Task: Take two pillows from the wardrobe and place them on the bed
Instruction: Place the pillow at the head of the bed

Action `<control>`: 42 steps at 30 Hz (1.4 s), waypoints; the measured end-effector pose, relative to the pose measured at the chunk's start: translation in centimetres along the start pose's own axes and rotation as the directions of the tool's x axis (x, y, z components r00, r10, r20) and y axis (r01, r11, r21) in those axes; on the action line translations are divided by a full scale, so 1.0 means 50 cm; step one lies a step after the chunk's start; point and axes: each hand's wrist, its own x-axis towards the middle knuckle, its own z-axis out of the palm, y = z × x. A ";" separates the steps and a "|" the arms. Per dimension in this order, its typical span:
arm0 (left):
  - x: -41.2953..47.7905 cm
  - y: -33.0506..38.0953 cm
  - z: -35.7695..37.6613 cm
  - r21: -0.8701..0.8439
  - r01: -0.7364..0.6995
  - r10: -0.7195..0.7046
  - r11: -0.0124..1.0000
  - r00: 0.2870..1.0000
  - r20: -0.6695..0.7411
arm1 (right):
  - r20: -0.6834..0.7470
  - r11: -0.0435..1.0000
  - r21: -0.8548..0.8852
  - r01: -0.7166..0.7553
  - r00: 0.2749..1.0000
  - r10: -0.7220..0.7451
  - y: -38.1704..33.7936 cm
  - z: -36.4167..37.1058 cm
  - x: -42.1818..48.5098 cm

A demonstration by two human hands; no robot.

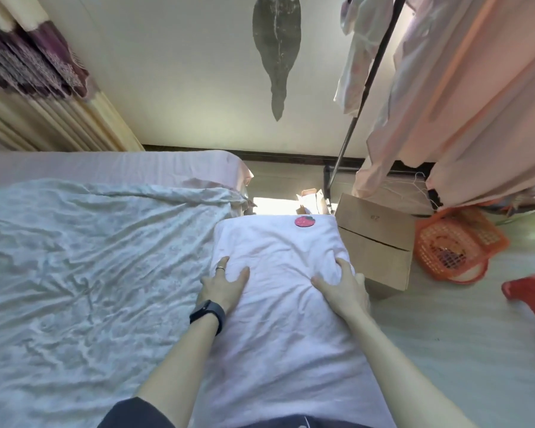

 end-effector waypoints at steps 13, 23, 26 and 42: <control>0.416 0.330 -0.308 -0.277 -0.026 -0.093 0.960 0.909 -0.407 | 0.105 0.894 -0.023 0.447 0.891 -0.443 -0.597 -0.105 0.518; 0.686 0.363 -0.771 -0.464 -0.143 -0.303 0.874 0.587 -0.751 | 0.147 0.539 -0.001 0.842 0.533 -0.833 -1.334 0.012 0.685; 0.747 0.365 -0.892 -0.508 -0.160 -0.372 0.847 0.503 -0.780 | 0.143 0.424 0.057 0.904 0.412 -0.900 -1.515 0.052 0.692; 1.060 0.383 -1.198 -0.660 -0.025 -0.640 0.751 0.217 -0.737 | 0.360 0.164 0.192 0.968 0.086 -0.929 -2.072 0.307 0.911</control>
